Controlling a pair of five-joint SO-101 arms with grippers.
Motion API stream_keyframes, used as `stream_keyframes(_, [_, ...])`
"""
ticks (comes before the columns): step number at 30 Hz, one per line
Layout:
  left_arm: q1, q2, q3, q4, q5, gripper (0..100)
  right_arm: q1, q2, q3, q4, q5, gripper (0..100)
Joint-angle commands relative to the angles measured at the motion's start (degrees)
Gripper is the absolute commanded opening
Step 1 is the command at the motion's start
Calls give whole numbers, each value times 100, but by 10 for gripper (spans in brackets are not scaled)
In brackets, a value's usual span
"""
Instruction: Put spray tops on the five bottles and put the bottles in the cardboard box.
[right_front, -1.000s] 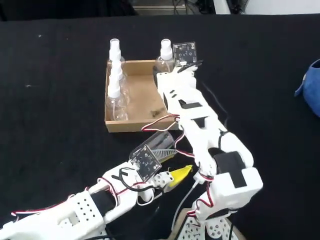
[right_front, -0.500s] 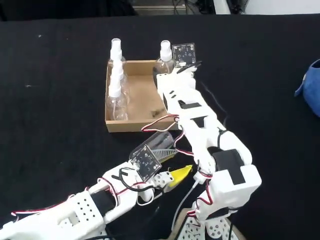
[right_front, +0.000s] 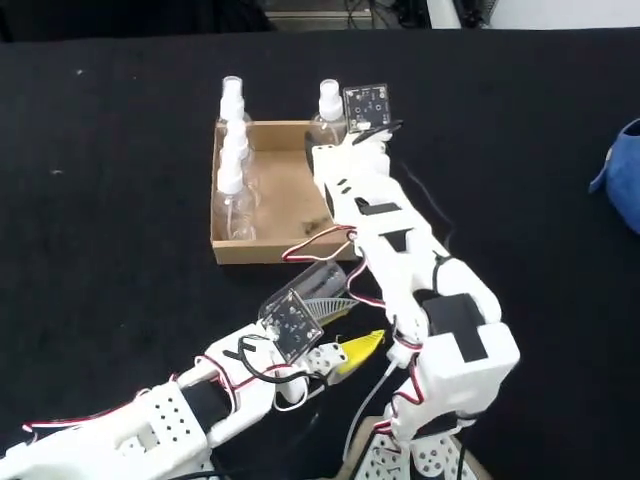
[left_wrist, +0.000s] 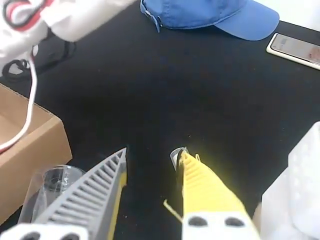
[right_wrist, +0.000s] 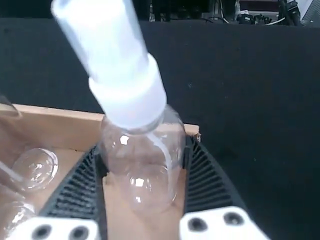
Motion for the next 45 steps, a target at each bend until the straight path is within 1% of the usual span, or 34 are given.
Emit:
stream_keyframes(1, [48,-105,127,-9,-9,32,97,4,-295,-141,-9,18])
stream_keyframes(5, [48,-105,127,-18,-9,32,97,4,-286,-141,-18,100])
stream_keyframes(7, [40,-105,127,-18,-9,32,44,4,-277,-141,-9,121])
stream_keyframes(25, [22,-105,127,-18,-9,32,35,4,-277,-141,-9,123])
stream_keyframes(26, [13,-105,127,-18,-9,32,35,4,-277,-141,-9,137])
stream_keyframes(30, [4,-105,127,-18,-9,32,-26,4,-259,-141,-9,244])
stream_keyframes(32, [4,-105,127,-18,-9,32,-88,4,-251,-132,-9,270])
stream_keyframes(45, [4,-105,127,-18,-9,32,-88,-163,-136,-44,0,270])
